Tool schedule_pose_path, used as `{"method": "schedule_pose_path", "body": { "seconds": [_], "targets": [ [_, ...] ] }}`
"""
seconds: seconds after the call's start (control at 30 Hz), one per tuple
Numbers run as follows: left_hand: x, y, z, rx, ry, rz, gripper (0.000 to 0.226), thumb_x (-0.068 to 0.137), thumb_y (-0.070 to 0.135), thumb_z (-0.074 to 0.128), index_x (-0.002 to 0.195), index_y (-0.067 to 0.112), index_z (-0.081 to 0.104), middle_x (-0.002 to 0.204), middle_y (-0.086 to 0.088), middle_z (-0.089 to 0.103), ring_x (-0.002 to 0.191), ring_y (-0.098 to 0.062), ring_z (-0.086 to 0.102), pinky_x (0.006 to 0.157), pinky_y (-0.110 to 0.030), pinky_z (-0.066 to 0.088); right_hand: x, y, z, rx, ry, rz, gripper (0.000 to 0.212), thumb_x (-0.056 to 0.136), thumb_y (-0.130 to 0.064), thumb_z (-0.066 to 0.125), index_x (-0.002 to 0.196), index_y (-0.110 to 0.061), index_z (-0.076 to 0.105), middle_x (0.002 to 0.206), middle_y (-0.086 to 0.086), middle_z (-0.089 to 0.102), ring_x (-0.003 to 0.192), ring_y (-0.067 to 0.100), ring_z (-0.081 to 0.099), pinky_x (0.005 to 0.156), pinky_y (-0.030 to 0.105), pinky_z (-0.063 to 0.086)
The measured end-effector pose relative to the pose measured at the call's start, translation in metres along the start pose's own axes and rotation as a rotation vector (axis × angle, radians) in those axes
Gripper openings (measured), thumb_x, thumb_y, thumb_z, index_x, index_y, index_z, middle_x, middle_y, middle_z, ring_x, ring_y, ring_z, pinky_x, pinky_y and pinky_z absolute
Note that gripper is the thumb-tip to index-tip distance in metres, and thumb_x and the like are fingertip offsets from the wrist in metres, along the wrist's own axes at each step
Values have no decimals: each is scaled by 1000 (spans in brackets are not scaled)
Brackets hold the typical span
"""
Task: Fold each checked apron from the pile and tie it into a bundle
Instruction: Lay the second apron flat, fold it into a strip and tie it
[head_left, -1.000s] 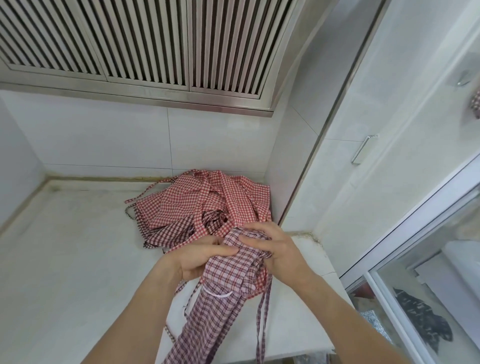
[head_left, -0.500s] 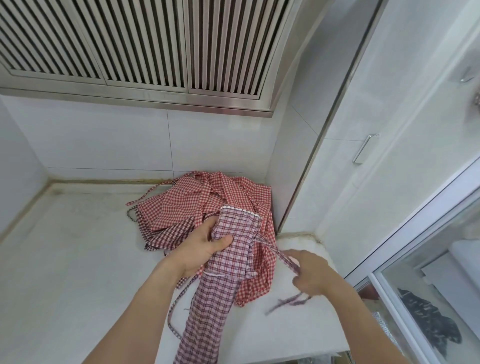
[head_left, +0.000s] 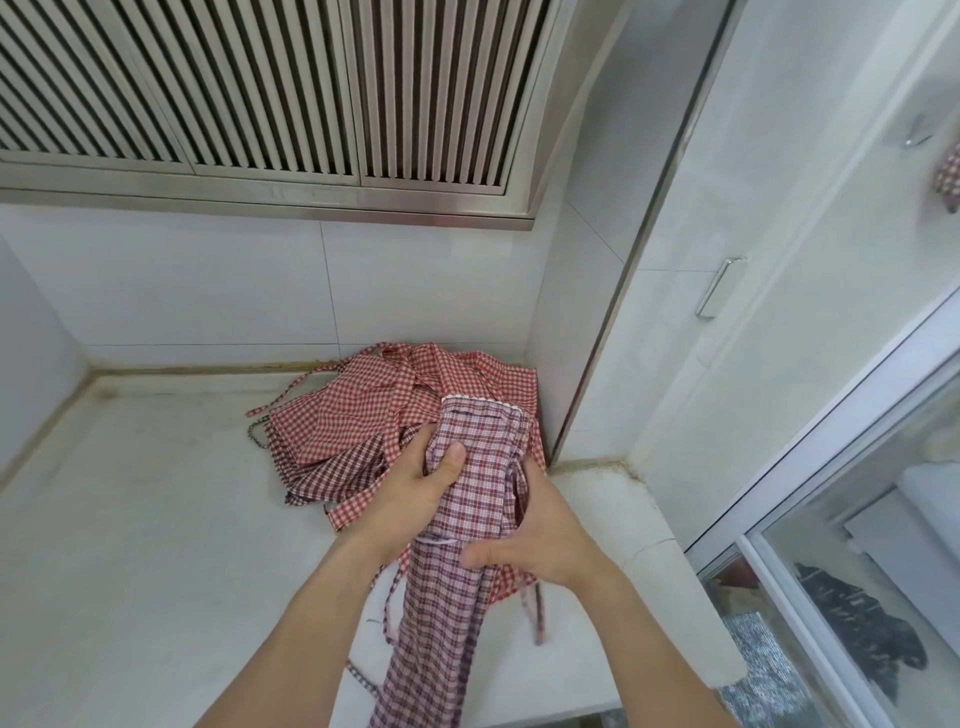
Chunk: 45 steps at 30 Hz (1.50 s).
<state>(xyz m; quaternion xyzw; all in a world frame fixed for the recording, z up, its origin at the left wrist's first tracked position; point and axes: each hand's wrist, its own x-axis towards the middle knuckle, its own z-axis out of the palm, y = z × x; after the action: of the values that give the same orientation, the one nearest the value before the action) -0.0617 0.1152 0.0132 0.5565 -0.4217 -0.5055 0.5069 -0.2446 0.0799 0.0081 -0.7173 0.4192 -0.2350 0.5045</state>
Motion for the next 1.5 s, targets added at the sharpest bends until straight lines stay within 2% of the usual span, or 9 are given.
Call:
{"method": "schedule_pose_path", "body": {
  "seconds": [0.1, 0.23, 0.5, 0.7, 0.8, 0.87, 1.03, 1.23, 1.5],
  "targets": [
    [-1, 6, 1, -80, -41, -47, 44, 93, 50, 58, 133, 38, 46, 122, 20, 61, 112, -3, 61, 92, -25, 53, 1, -5, 4, -23, 100, 0, 104, 44, -47, 99, 134, -34, 49, 125, -19, 64, 115, -1, 60, 103, 38, 51],
    [-2, 9, -1, -222, -54, -118, 74, 87, 41, 66, 151, 24, 31, 135, 6, 58, 120, -15, 59, 106, -39, 47, 5, -10, 6, -21, 201, -21, 99, 46, -50, 97, 131, -31, 52, 122, -16, 65, 112, 0, 62, 98, 36, 54],
    [-7, -1, 3, -258, -158, -133, 80, 84, 32, 71, 152, 29, 29, 140, 2, 58, 127, -19, 57, 109, -48, 45, 2, -9, -2, -44, 248, -32, 108, 49, -48, 97, 140, -27, 43, 126, -18, 62, 113, -4, 60, 100, 31, 52],
    [-7, 3, 6, -285, -139, -155, 84, 78, 44, 75, 146, 39, 26, 139, 4, 56, 131, -18, 51, 115, -48, 37, 2, -14, 7, -117, 379, -101, 96, 58, -50, 92, 137, -34, 42, 119, -27, 58, 108, -13, 57, 90, 8, 47],
    [-7, 3, 8, -265, -138, -130, 102, 72, 60, 77, 154, 35, 21, 148, 4, 48, 137, -17, 46, 117, -48, 34, 5, -14, 9, -116, 425, -118, 90, 61, -53, 89, 136, -30, 46, 119, -21, 63, 106, -8, 61, 91, 16, 51],
    [-8, 3, 10, -263, -147, -111, 89, 79, 56, 72, 151, 34, 26, 146, 7, 50, 134, -14, 48, 116, -44, 36, 6, -13, 9, -150, 437, -120, 90, 61, -56, 87, 136, -29, 47, 119, -18, 64, 106, -4, 62, 91, 19, 52],
    [-9, 1, 12, -176, -100, -51, 46, 89, 37, 64, 131, 33, 46, 126, 9, 65, 110, -3, 65, 87, -20, 54, 4, -9, 6, -109, 329, -78, 91, 59, -54, 90, 133, -30, 43, 118, -19, 63, 104, -5, 63, 89, 22, 55],
    [-11, 0, 8, -113, -109, -18, 57, 86, 28, 67, 138, 30, 44, 129, 8, 64, 116, -7, 63, 94, -26, 54, 1, -15, -18, 111, 39, 35, 70, 67, -41, 87, 129, -30, 56, 120, -12, 70, 110, 4, 66, 102, 39, 52],
    [-7, -1, 1, -48, -221, -56, 59, 97, -2, 55, 147, 26, 38, 139, 3, 59, 129, -15, 55, 109, -37, 45, 1, -18, -28, 83, -9, 18, 62, 74, -29, 87, 129, -23, 59, 119, -12, 71, 111, 5, 66, 100, 30, 52]
  ]
}}
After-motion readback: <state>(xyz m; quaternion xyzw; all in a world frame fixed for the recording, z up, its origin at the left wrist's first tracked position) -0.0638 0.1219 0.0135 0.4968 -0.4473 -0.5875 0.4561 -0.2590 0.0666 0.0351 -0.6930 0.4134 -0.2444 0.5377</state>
